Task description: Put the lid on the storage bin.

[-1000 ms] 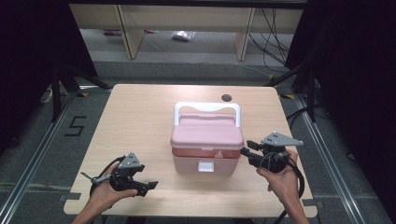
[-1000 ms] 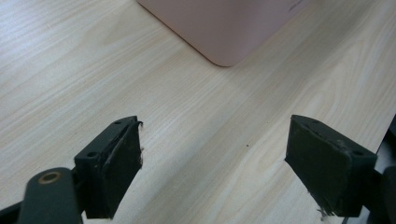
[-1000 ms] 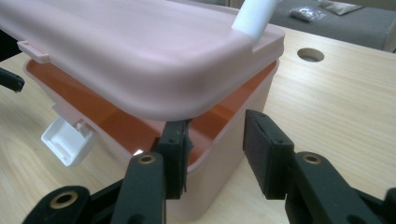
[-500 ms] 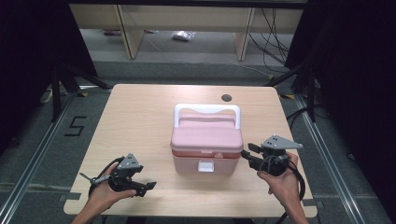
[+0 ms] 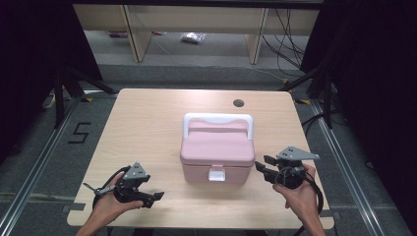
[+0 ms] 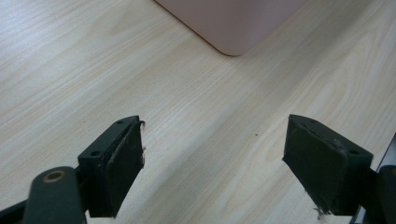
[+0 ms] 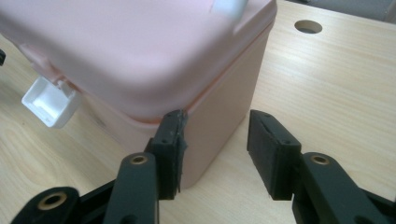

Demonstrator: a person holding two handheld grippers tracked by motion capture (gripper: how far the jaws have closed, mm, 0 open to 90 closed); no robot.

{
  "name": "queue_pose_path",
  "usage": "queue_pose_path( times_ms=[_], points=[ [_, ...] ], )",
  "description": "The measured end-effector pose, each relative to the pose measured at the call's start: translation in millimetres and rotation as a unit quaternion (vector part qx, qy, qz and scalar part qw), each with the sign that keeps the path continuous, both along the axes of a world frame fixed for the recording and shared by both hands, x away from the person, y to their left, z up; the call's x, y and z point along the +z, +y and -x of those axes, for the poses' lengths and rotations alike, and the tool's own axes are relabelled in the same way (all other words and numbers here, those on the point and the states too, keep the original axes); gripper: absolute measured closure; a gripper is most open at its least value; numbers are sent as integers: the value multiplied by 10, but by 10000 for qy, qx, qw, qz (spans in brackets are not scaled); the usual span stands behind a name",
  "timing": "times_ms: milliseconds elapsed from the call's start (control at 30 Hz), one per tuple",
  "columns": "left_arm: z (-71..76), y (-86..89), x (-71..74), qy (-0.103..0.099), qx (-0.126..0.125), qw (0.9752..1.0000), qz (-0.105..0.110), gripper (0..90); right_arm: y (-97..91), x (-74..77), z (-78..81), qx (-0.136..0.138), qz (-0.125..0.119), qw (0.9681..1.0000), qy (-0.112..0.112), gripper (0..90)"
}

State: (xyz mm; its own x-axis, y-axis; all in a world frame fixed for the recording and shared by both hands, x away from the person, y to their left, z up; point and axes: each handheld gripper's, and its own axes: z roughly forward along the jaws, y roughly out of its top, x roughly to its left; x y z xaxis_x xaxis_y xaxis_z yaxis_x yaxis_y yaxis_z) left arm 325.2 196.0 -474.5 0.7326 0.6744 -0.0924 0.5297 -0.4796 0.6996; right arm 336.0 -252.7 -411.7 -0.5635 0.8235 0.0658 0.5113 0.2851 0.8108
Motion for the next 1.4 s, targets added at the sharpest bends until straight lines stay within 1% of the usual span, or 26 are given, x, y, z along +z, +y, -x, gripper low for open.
queue_pose_path(
  times_ms=[67, 100, 167, 200, 300, 333, 367, 400, 467, 500, 567, 767, 800, 833, 867, 933, 967, 1000, 1033, 1100, 1167, 1233, 1267, 1333, 1367, 1400],
  points=[
    [2, 0, 0, -3, 9, 10000, -14, 192, -17, -30, 2, -45, -59, 10000, 55, 557],
    [4, -4, -2, -3, 27, 10000, -18, 192, -31, -42, -2, -13, 130, 9999, -5, 550],
    [6, -2, 2, -16, -35, 10000, -34, 193, -28, -58, 14, -38, 194, 9998, 8, 544],
    [6, -5, 1, -32, -8, 10000, -42, 193, -33, -66, 17, -6, 249, 9997, -79, 540],
    [16, -5, 6, -41, -41, 10000, 10, 193, -26, -88, 47, -71, 146, 9999, 19, 505],
    [18, -7, 3, -45, -23, 10000, 31, 192, -44, -98, 41, -26, 225, 9997, -49, 479],
    [19, -6, 1, -49, -25, 10000, 34, 192, -44, -104, 52, -35, 207, 9998, 16, 460],
    [18, -5, -1, -58, -29, 10000, 38, 192, -34, -131, 59, -18, 79, 10000, 38, 443],
    [21, -5, -3, -78, -17, 10000, 52, 193, -46, -150, 82, -45, 102, 9999, 33, 416],
    [22, -5, -2, -81, -18, 10000, 55, 193, -62, -168, 83, -29, 179, 9998, -102, 405],
    [25, -7, -1, -85, -28, 9999, 64, 193, -69, -198, 101, 8, 126, 9999, -89, 389],
    [24, -11, 1, -90, -24, 9999, 59, 193, -76, -286, 152, 30, 56, 9999, -85, 360],
    [24, -12, 2, -94, -24, 9999, 65, 192, -68, -298, 170, 7, -22, 10000, -3, 358],
    [31, -21, 2, -83, -12, 9999, 151, 193, -79, -303, 177, -1, -5, 10000, -16, 355],
    [28, -13, 10, -76, -37, 9999, 100, 193, -88, -320, 174, 43, 9, 10000, -89, 351],
    [25, -6, 17, -75, 1, 9999, 92, 192, -77, -335, 201, 21, -105, 9999, 74, 348],
    [28, -7, 17, -56, -9, 9999, 140, 193, -93, -362, 186, 149, -38, 9999, -57, 345],
    [24, 0, 16, -55, -17, 9999, 130, 193, -73, -375, 210, 62, -147, 9999, 29, 343],
    [24, -5, 7, -53, 37, 9998, 188, 193, -91, -385, 205, 139, 16, 9999, -41, 341],
    [15, 16, 8, -59, -6, 10000, 61, 193, -70, -422, 228, 154, -35, 9999, 15, 330],
    [22, 13, -1, -76, 28, 9999, 80, 193, -54, -449, 254, 173, -34, 9998, 69, 322],
    [31, 15, -4, -97, 12, 9999, 27, 193, -52, -462, 268, 226, 102, 9997, 25, 311],
    [36, 15, -6, -94, 1, 10000, 20, 193, -25, -476, 296, 207, 42, 9997, 148, 308],
    [52, 12, -15, -80, -1, 10000, 34, 193, -22, -498, 303, 312, 130, 9993, 129, 302],
    [55, 17, -24, -85, -11, 10000, 24, 193, -1, -504, 332, 209, 86, 9995, 228, 299],
    [61, 21, -31, -86, -15, 10000, 3, 192, -12, -517, 325, 289, 207, 9993, 146, 290]
  ],
)
